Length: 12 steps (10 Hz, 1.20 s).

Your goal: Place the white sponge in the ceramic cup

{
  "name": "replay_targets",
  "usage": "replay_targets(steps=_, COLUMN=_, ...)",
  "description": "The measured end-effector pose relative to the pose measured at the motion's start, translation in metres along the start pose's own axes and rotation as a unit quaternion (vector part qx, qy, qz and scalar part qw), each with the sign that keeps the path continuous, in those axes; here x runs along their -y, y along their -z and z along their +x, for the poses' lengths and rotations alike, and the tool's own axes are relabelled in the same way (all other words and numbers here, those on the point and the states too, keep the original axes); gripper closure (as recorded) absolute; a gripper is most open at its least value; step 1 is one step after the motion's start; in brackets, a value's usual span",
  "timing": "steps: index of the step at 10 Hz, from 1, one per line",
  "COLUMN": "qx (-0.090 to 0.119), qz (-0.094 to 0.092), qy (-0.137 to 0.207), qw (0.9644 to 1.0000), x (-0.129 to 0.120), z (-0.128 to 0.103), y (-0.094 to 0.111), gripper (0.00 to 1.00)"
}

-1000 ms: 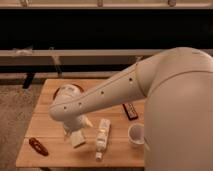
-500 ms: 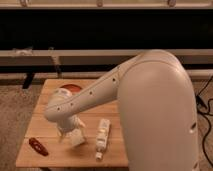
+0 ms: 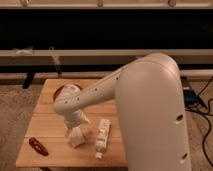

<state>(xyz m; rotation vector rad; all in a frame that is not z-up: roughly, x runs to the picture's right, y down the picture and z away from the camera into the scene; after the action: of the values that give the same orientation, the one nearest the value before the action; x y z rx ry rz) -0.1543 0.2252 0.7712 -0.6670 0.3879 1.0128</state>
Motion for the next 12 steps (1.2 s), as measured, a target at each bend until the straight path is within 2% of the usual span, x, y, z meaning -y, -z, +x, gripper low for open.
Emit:
replay_targets(steps=4, qx=-0.036, qz=-0.011, qy=-0.005, qw=0.9993, x=-0.008, z=0.011, y=-0.033, gripper=0.2)
replay_targets(steps=9, qx=-0.037, qz=-0.003, qy=-0.001, qw=0.9993, x=-0.013, z=0.008, y=-0.04, gripper=0.2)
replay_targets(steps=10, qx=-0.037, qz=0.002, qy=0.002, qw=0.9993, x=-0.016, z=0.008, y=-0.042, gripper=0.25)
replay_targets(steps=12, qx=-0.034, qz=0.01, qy=0.006, qw=0.9994, x=-0.017, z=0.009, y=-0.042, gripper=0.42)
